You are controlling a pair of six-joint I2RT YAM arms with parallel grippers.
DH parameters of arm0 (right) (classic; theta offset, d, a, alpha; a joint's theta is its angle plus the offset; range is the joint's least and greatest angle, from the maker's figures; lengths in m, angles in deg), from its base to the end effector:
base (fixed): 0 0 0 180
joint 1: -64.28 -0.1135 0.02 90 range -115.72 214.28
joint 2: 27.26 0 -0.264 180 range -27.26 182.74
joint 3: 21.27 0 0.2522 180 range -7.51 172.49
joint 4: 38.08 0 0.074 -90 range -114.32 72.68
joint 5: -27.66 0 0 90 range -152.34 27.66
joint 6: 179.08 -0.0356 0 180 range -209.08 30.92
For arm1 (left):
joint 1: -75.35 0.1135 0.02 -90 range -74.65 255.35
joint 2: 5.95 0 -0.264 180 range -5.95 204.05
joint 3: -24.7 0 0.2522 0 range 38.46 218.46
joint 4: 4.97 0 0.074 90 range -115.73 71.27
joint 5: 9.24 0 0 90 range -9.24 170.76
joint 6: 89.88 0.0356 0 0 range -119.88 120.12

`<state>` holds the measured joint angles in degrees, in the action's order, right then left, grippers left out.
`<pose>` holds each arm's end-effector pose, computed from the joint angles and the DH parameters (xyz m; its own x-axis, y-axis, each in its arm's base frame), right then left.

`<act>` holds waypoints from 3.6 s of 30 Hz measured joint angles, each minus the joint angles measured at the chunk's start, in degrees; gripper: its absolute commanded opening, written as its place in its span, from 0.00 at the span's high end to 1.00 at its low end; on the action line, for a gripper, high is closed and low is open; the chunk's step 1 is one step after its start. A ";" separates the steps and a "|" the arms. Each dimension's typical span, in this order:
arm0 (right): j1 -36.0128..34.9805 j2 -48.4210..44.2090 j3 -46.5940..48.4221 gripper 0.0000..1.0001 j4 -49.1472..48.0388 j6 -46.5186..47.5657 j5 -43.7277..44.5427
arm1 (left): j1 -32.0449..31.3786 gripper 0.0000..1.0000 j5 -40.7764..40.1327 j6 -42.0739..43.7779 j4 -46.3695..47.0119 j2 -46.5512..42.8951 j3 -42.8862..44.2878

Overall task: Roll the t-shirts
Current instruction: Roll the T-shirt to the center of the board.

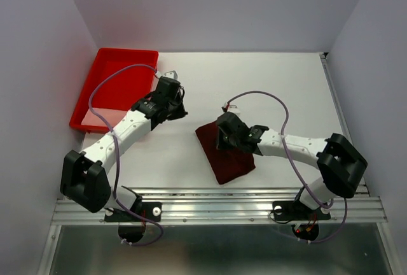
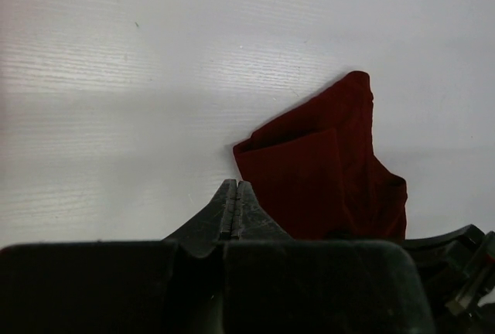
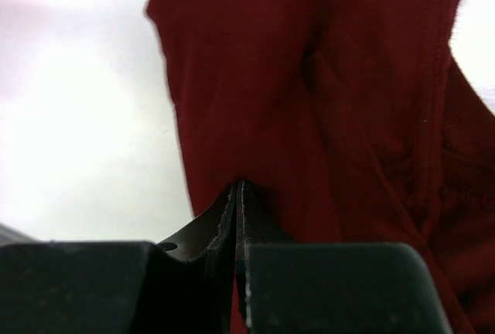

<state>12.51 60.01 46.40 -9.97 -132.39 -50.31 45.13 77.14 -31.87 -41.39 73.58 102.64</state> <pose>0.2028 0.2454 0.2121 -0.8006 0.0679 -0.5954 -0.1819 0.9192 0.3494 0.2694 -0.1543 0.2987 -0.6946 -0.2072 -0.6889 0.1077 0.9169 -0.3844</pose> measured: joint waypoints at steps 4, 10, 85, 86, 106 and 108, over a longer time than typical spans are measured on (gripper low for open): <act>0.17 3.48 -1.31 0.95 -1.60 -0.74 2.51 | 0.35 1.00 0.04 -0.02 0.13 -1.42 -1.70; 0.44 2.82 -5.31 0.93 -4.33 -2.78 3.43 | 0.35 1.00 0.48 -0.37 -0.02 -1.62 -4.22; -7.98 -8.35 -21.20 0.99 -26.95 -4.04 -12.92 | 7.78 0.27 11.28 -0.09 2.51 -7.80 -12.13; -7.48 -8.35 -21.46 0.99 -27.58 -4.42 -13.60 | 7.76 0.27 11.74 -0.15 2.71 -8.22 -12.37; 3.80 -8.04 -35.76 0.99 -51.87 -18.05 -29.11 | 0.24 0.40 17.90 -2.19 9.11 -8.20 -14.69; 5.18 -8.92 -37.07 0.99 -52.52 -18.51 -30.14 | -0.20 0.43 18.75 -2.43 10.12 -7.63 -14.69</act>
<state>17.69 51.09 9.33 -62.49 -150.90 -80.45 44.93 95.89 -34.29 -31.27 65.95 87.95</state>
